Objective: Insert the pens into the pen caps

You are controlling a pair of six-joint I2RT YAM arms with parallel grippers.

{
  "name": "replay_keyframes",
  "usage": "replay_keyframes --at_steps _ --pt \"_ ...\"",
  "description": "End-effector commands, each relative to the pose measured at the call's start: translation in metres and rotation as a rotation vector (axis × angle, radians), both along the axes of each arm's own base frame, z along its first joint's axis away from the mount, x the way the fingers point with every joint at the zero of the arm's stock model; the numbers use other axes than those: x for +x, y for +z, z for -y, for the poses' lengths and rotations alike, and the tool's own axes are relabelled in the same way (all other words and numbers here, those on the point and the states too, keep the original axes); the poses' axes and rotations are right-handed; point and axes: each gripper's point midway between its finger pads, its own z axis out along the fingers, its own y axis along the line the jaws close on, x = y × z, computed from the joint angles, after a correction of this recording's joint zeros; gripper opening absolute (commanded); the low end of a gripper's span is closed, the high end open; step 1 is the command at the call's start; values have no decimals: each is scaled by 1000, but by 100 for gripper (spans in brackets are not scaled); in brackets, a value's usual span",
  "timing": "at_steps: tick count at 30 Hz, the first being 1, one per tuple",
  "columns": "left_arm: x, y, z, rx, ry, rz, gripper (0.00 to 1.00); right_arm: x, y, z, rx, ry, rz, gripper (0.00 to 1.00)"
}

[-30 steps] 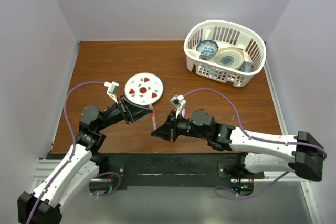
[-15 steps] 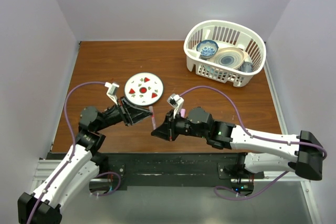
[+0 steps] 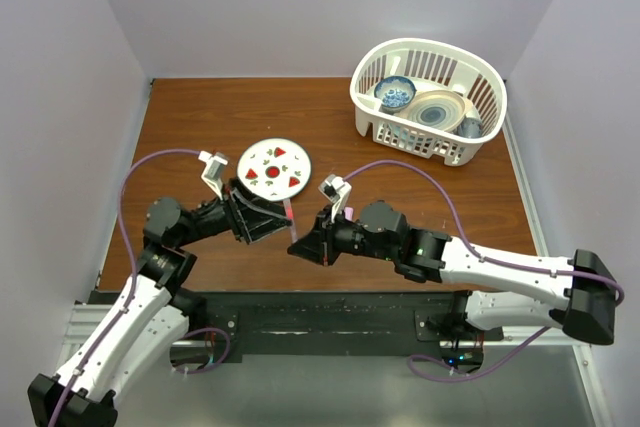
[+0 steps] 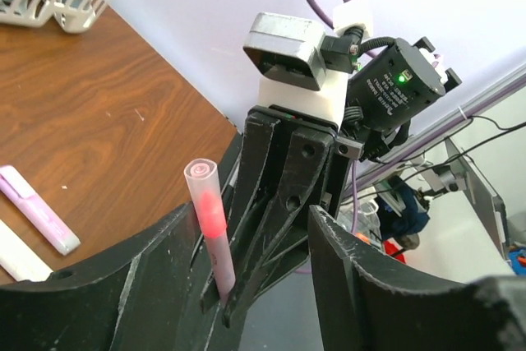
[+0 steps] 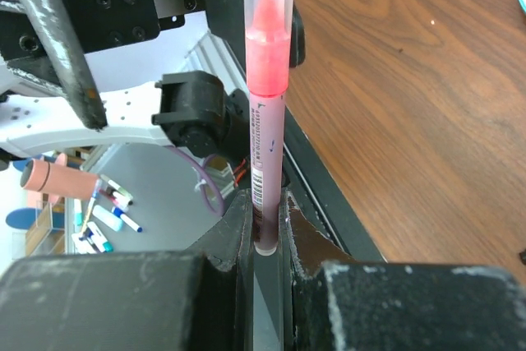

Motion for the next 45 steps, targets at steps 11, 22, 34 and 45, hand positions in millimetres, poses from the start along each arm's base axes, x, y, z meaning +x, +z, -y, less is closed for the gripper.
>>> replay_keyframes --at_steps 11,22,34,45 --pt "28 28 2 11 90 59 60 -10 29 4 99 38 30 0" --pt "16 25 4 -42 26 57 16 -11 31 4 111 39 28 0" --pt "-9 -8 1 -55 -38 -25 0 12 67 -1 157 -56 103 0" --pt "-17 -57 -1 34 -37 -108 0 61 125 6 151 -172 249 0"
